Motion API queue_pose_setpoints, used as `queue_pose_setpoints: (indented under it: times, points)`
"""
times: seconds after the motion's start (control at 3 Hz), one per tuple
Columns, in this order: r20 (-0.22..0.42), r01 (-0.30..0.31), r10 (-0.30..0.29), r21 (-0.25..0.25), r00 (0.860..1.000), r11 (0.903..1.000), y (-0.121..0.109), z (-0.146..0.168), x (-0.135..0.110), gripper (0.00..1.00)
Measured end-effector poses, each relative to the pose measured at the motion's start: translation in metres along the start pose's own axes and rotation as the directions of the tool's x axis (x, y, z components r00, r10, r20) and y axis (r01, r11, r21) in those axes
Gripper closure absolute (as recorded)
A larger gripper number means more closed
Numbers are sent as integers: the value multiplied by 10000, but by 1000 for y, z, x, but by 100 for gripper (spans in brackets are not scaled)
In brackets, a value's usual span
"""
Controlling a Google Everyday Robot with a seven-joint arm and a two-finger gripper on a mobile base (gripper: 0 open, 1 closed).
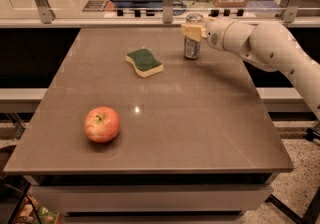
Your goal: Move redbull can near apple
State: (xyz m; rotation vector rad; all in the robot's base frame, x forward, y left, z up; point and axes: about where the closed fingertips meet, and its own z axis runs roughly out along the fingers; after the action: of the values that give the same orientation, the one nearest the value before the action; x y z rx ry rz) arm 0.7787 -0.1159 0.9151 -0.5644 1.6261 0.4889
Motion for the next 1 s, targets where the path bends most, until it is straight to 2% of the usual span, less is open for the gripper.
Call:
queue_pose_setpoints:
  times: [0.33, 0.67, 1.0]
  points:
    - [-280, -128, 115, -470, 9995, 9988, 4, -15, -12, 100]
    - [-369, -239, 213, -728, 9991, 9971, 9, -33, -20, 100]
    - [-218, -286, 263, -1095, 9994, 9936, 26, -57, -28, 100]
